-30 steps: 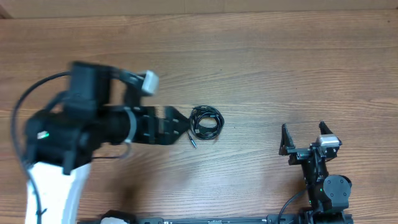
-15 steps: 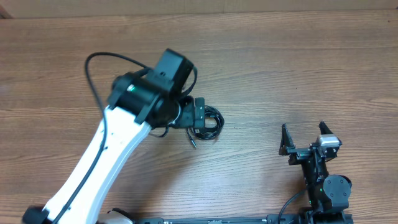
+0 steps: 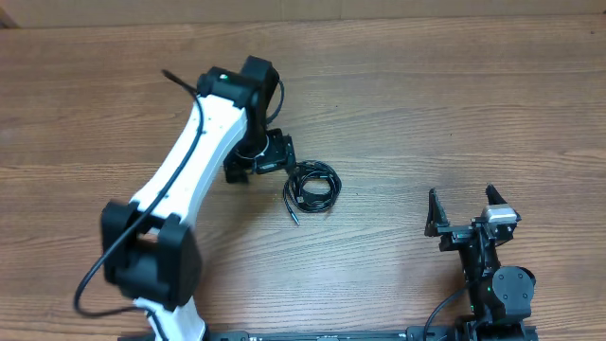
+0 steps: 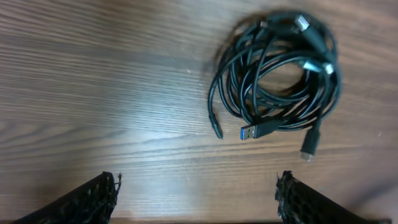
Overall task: Untangle cables
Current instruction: 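Reach the left gripper to the black cable coil and grasp it, then lift the grasped cable strand upward with the left gripper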
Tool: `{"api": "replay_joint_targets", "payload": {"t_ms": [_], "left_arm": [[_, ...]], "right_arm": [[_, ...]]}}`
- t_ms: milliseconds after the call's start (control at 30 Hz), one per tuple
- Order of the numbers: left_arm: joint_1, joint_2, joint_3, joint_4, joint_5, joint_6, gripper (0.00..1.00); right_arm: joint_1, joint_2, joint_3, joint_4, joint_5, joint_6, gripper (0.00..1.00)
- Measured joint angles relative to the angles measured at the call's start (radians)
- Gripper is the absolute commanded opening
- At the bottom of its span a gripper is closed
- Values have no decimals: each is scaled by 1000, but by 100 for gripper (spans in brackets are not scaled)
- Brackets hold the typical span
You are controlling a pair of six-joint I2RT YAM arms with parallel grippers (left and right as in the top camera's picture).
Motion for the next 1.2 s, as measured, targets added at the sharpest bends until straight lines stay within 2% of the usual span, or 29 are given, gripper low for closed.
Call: {"api": "replay_joint_targets", "payload": {"t_ms": [167, 367, 467, 667, 733, 800, 1000, 1200], "left_arm": [[-6, 112, 0, 38, 32, 47, 64], [-6, 211, 0, 101, 45, 107, 56], [-6, 247, 0, 109, 50, 130, 43], [-6, 291, 0, 113, 52, 168, 33], [-6, 295, 0, 113, 53, 176, 17], [-6, 295, 0, 112, 55, 193, 6], [-11, 295, 1, 95, 59, 213, 4], [-11, 295, 71, -24, 58, 216, 4]], "right_arm": [[0, 0, 0, 0, 0, 0, 100], [0, 0, 0, 0, 0, 0, 100], [0, 0, 0, 0, 0, 0, 100], [0, 0, 0, 0, 0, 0, 100], [0, 0, 0, 0, 0, 0, 100], [0, 0, 0, 0, 0, 0, 100], [0, 0, 0, 0, 0, 0, 100], [0, 0, 0, 0, 0, 0, 100]]}}
